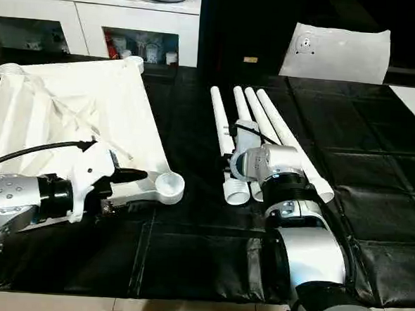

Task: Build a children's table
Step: Pick table leg

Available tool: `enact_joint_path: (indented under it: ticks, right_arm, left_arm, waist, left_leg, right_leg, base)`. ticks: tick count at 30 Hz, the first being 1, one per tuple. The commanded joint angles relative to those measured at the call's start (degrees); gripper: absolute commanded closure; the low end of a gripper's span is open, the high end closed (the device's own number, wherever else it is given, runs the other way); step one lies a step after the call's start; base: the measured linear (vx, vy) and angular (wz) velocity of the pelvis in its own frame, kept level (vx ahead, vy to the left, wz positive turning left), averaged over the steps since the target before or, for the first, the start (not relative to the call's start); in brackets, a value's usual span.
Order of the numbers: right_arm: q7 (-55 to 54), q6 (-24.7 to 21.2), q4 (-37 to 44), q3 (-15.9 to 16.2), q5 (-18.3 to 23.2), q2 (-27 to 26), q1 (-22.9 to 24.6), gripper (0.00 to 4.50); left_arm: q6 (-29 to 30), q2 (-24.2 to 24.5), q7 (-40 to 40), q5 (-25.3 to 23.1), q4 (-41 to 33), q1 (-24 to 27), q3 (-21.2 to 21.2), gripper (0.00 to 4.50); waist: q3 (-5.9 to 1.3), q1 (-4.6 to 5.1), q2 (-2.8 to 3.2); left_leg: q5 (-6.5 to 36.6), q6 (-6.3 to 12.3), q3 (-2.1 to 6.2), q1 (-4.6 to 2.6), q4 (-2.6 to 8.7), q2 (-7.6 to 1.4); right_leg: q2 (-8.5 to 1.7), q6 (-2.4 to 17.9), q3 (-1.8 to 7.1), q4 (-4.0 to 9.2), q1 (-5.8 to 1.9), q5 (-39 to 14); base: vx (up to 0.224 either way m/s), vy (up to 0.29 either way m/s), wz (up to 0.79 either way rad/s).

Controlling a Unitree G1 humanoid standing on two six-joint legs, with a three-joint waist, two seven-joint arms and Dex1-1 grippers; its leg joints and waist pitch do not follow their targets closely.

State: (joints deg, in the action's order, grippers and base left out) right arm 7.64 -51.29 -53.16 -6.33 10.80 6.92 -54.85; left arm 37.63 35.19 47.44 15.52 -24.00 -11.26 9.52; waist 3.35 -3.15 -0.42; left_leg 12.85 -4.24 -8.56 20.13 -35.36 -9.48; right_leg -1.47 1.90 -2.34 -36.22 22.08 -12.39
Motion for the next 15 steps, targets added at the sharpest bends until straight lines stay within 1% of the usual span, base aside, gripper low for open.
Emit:
enact_joint_path:
  ticks: [1,2,3,5,6,7,8,9,13,15]
  right_arm:
    - [0.4,-0.9,-1.4,-0.2,-0.1,0.2,-0.9,2.24]
    - [0.4,-0.9,-1.5,-0.3,0.0,0.2,-1.0,2.24]
    - [0.4,-0.9,-1.5,-0.3,0.0,0.2,-1.0,2.41]
    - [0.4,-0.7,-1.6,-0.4,0.0,0.2,-1.0,2.46]
    - [0.5,-0.5,-1.7,-0.4,-0.1,0.3,-1.0,2.59]
    - [0.5,-0.4,-1.8,-0.4,-0.1,0.4,-1.0,2.62]
    - [0.5,-0.4,-1.8,-0.4,-0.1,0.4,-1.0,2.62]
    - [0.4,-0.2,-1.8,-0.8,0.1,0.4,-1.0,2.62]
    - [0.3,0.5,-1.6,-1.7,0.6,0.3,-1.0,2.64]
    - [0.4,1.5,-1.2,-2.2,1.0,0.2,-0.8,2.64]
  left_arm:
    - [0.3,0.3,0.0,0.0,-0.9,-0.5,0.6,1.31]
    - [0.1,0.4,0.0,-0.2,-0.8,-0.5,0.7,1.31]
    - [0.1,0.4,0.0,-0.2,-0.8,-0.5,0.7,1.31]
    - [0.1,0.1,-0.3,0.0,-0.7,-0.5,0.5,1.31]
    - [0.1,0.0,-0.4,0.0,-0.6,-0.6,0.5,1.31]
    - [0.1,-0.1,-0.5,0.1,-0.5,-0.6,0.5,1.31]
    - [0.1,-0.1,-0.5,0.1,-0.5,-0.6,0.5,1.31]
    - [0.2,-0.2,-0.6,0.2,-0.5,-0.7,0.5,1.31]
    - [0.6,-0.7,-1.1,0.6,-0.4,-0.7,0.3,1.31]
    - [1.4,-1.3,-1.9,0.8,0.1,-1.0,0.0,1.31]
  waist:
    - [-3.47,0.07,0.43]
    - [-3.47,0.1,0.44]
    - [-3.5,0.1,0.47]
    - [-3.45,0.13,0.55]
    - [-3.45,0.14,0.62]
    - [-3.43,0.15,0.59]
    - [-3.44,0.14,0.56]
    - [-3.45,0.14,0.72]
    - [-3.49,0.17,0.7]
    - [-3.55,0.27,0.98]
  left_leg:
    - [3.0,-2.28,0.32,0.2,4.27,-3.01]
    - [2.9,-2.31,0.34,0.16,4.29,-3.05]
    - [3.0,-2.34,0.29,0.13,4.25,-3.03]
    - [3.1,-2.38,0.27,0.16,4.25,-3.02]
    - [3.3,-2.48,0.3,0.08,4.27,-3.06]
    - [3.4,-2.53,0.3,0.1,4.29,-3.07]
    - [3.5,-2.57,0.33,0.09,4.32,-3.08]
    - [3.5,-2.64,0.34,0.07,4.31,-3.09]
    - [3.5,-2.71,0.29,0.1,4.27,-3.06]
    - [3.4,-2.76,0.28,0.05,4.2,-3.05]
  right_leg:
    - [-5.97,12.3,3.33,3.33,-2.94,-2.7]
    - [-5.94,12.2,3.3,3.32,-2.9,-2.8]
    - [-5.96,12.3,3.31,3.34,-2.87,-2.9]
    - [-5.95,12.4,3.34,3.39,-2.87,-2.9]
    - [-5.9,12.3,3.29,3.39,-2.79,-3.0]
    - [-5.92,12.3,3.3,3.39,-2.82,-3.0]
    - [-5.92,12.3,3.29,3.37,-2.83,-3.1]
    - [-5.92,12.2,3.29,3.35,-2.8,-3.1]
    - [-5.9,12.4,3.33,3.35,-2.88,-2.6]
    - [-5.8,12.6,3.29,3.31,-2.83,-1.8]
  base:
    - [0.0,0.0,0.0]
    - [0.0,0.0,0.0]
    - [0.0,0.0,0.0]
    - [0.0,0.0,0.0]
    - [0.0,0.0,0.0]
    - [0.0,0.0,0.0]
    - [0.0,0.0,0.0]
    - [0.0,0.0,0.0]
    - [0.0,0.0,0.0]
    - [0.0,0.0,0.0]
